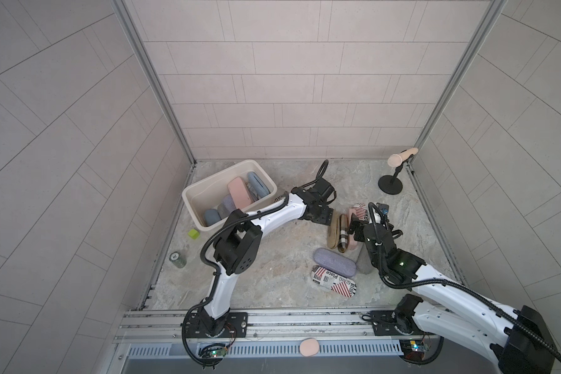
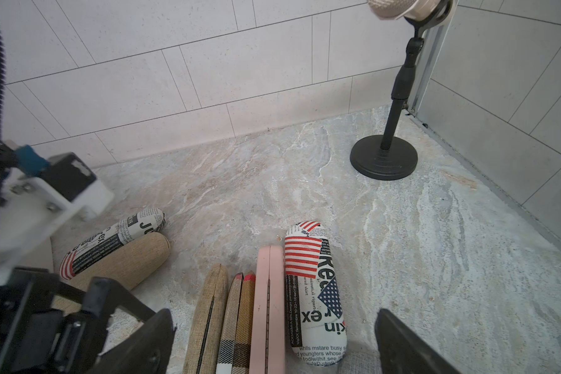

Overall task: Put the glasses cases into the storage boxes
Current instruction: Place the glasses case in the storage box, then pick up the glasses case at the center of the board.

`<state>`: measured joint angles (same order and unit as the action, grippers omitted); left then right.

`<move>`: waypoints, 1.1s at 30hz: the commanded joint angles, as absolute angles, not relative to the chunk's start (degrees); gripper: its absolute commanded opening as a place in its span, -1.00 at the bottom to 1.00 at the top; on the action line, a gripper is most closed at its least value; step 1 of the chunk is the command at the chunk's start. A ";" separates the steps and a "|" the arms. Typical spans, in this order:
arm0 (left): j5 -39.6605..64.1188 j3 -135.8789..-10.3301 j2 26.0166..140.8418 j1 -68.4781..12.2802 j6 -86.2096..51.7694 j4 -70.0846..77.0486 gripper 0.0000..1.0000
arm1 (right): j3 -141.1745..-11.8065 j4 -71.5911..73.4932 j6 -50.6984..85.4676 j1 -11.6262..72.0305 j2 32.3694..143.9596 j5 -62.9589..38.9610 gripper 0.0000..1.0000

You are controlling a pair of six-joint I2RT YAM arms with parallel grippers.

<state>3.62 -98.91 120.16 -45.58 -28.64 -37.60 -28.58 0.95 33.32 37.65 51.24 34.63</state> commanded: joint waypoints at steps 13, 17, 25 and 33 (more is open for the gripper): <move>7.64 -98.36 125.44 -47.20 -32.95 -31.21 0.68 | -27.58 0.60 34.63 37.14 50.76 34.86 0.97; 3.78 -97.18 125.46 -47.20 -32.99 -31.46 0.66 | -27.67 0.67 34.50 37.05 50.95 34.48 0.97; 2.25 -100.07 128.35 -47.11 -32.36 -33.48 0.64 | -27.99 0.70 34.11 37.04 51.82 34.02 0.97; -0.93 -92.87 124.43 -46.21 -30.33 -33.39 0.61 | -28.12 0.89 34.10 36.98 52.15 33.21 0.98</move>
